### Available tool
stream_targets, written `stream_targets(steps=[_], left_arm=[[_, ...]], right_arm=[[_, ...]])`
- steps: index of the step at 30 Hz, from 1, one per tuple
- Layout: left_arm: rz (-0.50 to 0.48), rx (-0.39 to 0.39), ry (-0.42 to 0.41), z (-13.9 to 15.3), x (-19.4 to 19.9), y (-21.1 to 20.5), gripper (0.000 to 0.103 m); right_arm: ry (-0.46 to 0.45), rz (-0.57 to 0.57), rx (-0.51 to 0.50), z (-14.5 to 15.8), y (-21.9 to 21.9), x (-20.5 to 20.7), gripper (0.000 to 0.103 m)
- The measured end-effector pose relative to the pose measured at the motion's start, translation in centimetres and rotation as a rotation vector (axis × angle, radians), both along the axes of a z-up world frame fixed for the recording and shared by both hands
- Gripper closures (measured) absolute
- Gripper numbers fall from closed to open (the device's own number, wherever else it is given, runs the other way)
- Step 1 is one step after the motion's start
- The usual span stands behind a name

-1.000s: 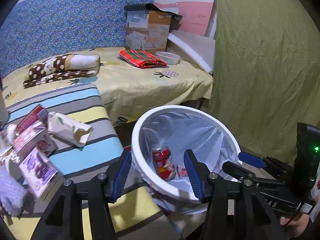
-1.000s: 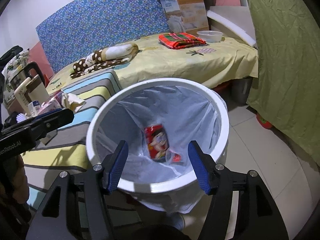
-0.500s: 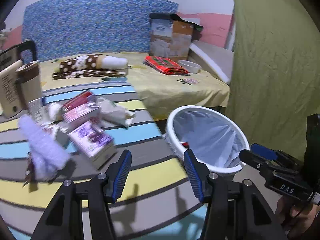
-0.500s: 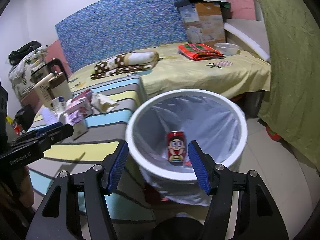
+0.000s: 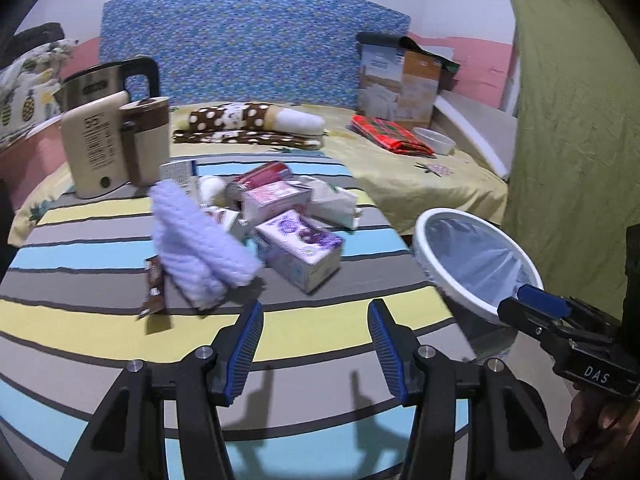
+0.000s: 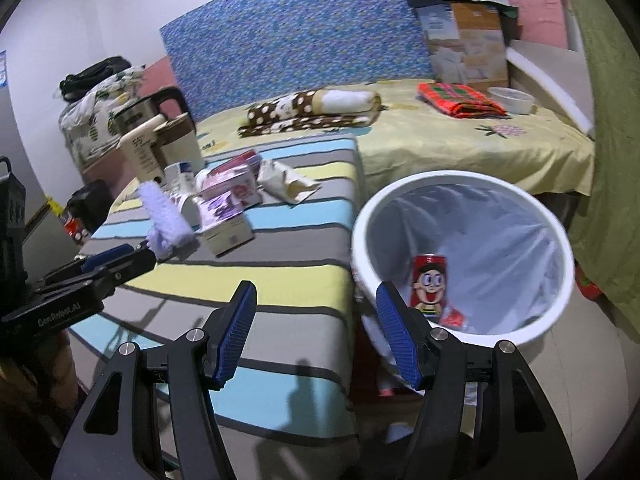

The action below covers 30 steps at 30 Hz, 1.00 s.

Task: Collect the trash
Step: 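Move both tools back over the trash on the bed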

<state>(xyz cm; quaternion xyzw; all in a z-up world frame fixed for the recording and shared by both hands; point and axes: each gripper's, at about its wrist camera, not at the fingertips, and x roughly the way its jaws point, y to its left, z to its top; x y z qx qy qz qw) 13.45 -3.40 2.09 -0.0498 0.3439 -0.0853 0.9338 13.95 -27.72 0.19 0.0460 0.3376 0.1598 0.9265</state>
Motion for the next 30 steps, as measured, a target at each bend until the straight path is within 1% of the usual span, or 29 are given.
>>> stream_targets(steps=[3,9,13,19,23,27,30], left_arm=[[0.031,0.006,-0.001,-0.2,0.1,1.1,0.049],[0.085,0.013,0.005,-0.7,0.5,3.1,0.049],[0.120,0.017,0.007,-0.8,1.0,4.5,0.049],[0.147,0.019,0.012,-1.0,2.3,6.5,0.049],[0.167,0.000,0.016,-1.3,3.2,7.6,0.049],[0.187,-0.022,0.009,-1.4,3.8,8.5,0.049],[0.194,-0.033,0.008,-1.4,4.4,9.0,0.044]], right_arm=[[0.012,0.036,0.001,-0.2,1.0,0.0,0.039],[0.034,0.113,-0.028,-0.5,3.3,0.6,0.039],[0.049,0.136,-0.045,-0.7,4.2,1.2,0.039],[0.040,0.151,-0.061,-0.4,5.6,2.5,0.039],[0.046,0.174,-0.076,-0.7,6.8,3.4,0.039],[0.033,0.194,-0.092,-0.7,7.6,4.0,0.039],[0.036,0.203,-0.094,-0.9,7.9,4.7,0.039]])
